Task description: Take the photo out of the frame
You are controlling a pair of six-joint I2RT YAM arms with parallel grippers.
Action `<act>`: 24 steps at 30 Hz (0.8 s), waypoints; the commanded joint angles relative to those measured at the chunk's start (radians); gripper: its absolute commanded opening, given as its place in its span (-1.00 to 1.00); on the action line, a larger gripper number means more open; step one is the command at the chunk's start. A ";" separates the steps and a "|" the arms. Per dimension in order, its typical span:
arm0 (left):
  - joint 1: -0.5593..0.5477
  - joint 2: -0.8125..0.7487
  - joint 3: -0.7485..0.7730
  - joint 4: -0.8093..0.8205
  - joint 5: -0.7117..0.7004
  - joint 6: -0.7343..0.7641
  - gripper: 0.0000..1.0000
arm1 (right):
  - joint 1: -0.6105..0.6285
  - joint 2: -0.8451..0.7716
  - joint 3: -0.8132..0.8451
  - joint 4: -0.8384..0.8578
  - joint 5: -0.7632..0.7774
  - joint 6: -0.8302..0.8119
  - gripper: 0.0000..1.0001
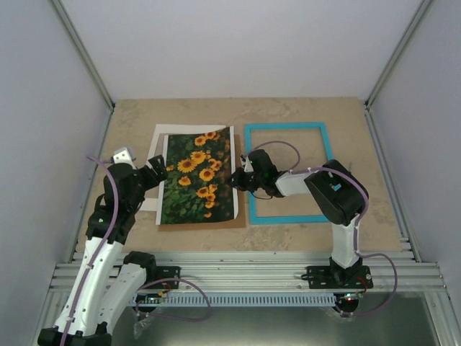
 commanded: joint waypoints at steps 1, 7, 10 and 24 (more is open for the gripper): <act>0.015 0.003 -0.012 0.025 0.028 0.016 0.99 | -0.012 -0.009 0.014 -0.079 0.008 -0.056 -0.82; 0.026 0.010 -0.012 0.029 0.039 0.019 1.00 | -0.012 -0.040 0.007 -0.117 0.003 -0.083 -0.28; 0.028 0.010 -0.012 0.029 0.042 0.020 0.99 | -0.014 -0.081 0.003 -0.162 0.035 -0.113 -0.14; 0.029 -0.052 -0.007 0.023 -0.013 0.017 0.99 | -0.190 -0.570 -0.100 -0.492 0.341 -0.362 0.61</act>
